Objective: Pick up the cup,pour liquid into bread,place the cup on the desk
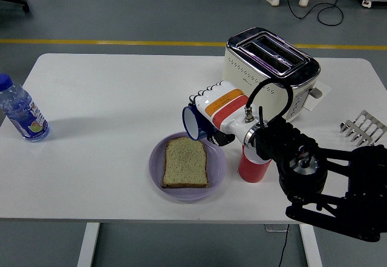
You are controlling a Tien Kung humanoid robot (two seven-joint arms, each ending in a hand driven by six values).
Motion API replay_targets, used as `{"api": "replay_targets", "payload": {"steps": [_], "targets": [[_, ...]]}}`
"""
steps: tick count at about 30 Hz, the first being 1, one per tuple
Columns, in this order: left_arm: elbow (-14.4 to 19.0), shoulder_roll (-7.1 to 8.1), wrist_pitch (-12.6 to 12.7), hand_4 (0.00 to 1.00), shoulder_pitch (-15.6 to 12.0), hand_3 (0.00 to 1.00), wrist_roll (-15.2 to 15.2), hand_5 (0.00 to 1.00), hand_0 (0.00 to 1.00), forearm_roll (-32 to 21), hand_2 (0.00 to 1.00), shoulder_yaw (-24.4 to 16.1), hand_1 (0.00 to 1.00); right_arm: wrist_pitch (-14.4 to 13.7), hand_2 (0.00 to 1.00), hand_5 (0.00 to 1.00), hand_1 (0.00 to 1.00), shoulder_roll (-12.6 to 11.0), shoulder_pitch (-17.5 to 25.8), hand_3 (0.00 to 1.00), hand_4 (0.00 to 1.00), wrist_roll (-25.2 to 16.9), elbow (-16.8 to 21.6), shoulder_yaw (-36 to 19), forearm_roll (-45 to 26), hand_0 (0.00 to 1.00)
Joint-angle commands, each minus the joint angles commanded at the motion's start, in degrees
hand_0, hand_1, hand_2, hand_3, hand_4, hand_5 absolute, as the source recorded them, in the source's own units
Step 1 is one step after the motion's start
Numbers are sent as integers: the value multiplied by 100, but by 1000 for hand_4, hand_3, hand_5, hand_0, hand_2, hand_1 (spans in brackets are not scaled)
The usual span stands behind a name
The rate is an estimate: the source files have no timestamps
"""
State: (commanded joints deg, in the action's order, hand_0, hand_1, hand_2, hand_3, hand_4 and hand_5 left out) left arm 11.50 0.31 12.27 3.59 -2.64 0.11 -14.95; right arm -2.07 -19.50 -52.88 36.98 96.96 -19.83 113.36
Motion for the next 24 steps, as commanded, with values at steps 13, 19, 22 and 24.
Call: {"api": "replay_targets", "payload": {"steps": [13, 19, 22, 24], "targets": [[0, 4, -4, 239, -23, 507, -4, 851, 634, 68, 654, -48, 645, -2083, 580, 2, 454, -315, 1680, 601, 639, -11, 329, -1826, -1188, 425], [-3, 3, -5, 240, -42, 507, -8, 849, 634, 81, 654, -24, 645, -3491, 587, 2, 468, -223, 2515, 599, 597, -807, 408, -2783, -1650, 471], [-4, 3, -6, 240, -51, 507, -8, 851, 635, 89, 654, -10, 645, -3491, 587, 2, 470, -172, 2884, 604, 597, -1238, 446, -3304, -2004, 475], [-5, 3, -7, 240, -61, 507, -9, 851, 635, 85, 654, 8, 645, -3491, 587, 2, 470, -99, 3196, 604, 597, -1642, 465, -3718, -2374, 475]]}}
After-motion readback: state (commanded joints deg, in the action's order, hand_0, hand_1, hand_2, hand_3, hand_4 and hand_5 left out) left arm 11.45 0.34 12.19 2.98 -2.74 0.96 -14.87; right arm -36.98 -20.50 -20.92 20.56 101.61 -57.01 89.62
